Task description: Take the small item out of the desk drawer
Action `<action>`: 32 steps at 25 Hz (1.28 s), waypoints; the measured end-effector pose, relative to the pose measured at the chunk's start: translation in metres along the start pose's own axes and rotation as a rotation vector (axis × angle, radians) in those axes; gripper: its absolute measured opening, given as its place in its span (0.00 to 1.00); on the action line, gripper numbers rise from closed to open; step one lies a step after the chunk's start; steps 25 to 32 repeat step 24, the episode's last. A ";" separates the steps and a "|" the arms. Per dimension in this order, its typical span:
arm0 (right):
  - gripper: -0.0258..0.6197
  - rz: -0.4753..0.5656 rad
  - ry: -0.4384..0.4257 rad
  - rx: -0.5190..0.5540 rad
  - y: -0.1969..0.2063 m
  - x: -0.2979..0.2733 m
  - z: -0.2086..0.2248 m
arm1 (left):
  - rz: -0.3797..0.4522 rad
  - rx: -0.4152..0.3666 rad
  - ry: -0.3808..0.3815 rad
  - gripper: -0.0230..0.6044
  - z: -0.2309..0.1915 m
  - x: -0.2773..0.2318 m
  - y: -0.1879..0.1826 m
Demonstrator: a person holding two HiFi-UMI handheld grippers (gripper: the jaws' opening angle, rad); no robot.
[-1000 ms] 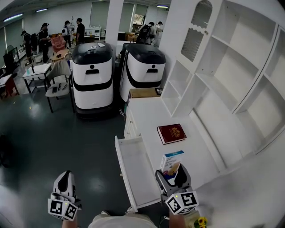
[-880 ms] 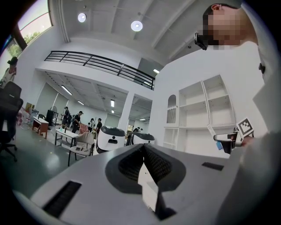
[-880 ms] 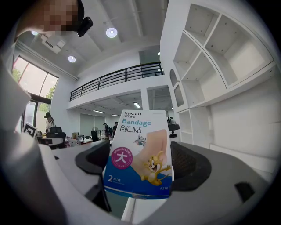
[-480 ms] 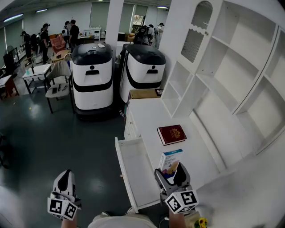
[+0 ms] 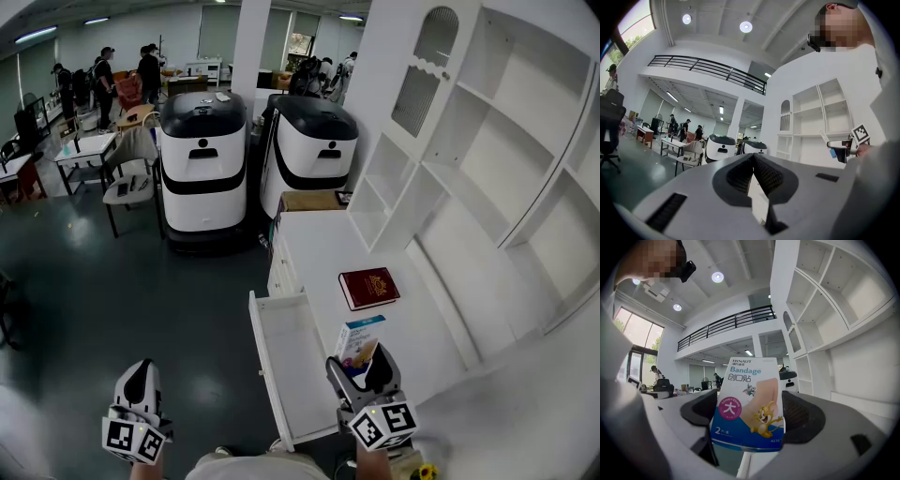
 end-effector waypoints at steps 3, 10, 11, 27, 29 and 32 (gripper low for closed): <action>0.73 0.002 -0.004 0.006 -0.001 -0.001 -0.001 | 0.002 -0.003 -0.007 0.06 0.000 0.002 -0.001; 0.73 -0.003 -0.009 0.013 0.002 -0.004 -0.003 | 0.001 -0.003 -0.017 0.06 -0.003 0.002 0.000; 0.73 -0.004 -0.009 0.012 0.002 -0.004 -0.003 | 0.001 -0.003 -0.017 0.06 -0.003 0.002 0.000; 0.73 -0.012 -0.018 0.004 0.007 -0.008 0.000 | -0.003 -0.006 -0.024 0.06 -0.001 0.000 0.001; 0.73 -0.012 -0.018 0.004 0.007 -0.008 0.000 | -0.003 -0.006 -0.024 0.06 -0.001 0.000 0.001; 0.73 -0.012 -0.018 0.004 0.007 -0.008 0.000 | -0.003 -0.006 -0.024 0.06 -0.001 0.000 0.001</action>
Point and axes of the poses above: the fingertips, and each gripper's own axes: x backward along the fingers, z to its right, y out of its underside, the point moved 1 cm from there along x, backward along the fingers, and after that the axes turned 2 degrees about z, right-handed, at the moved point
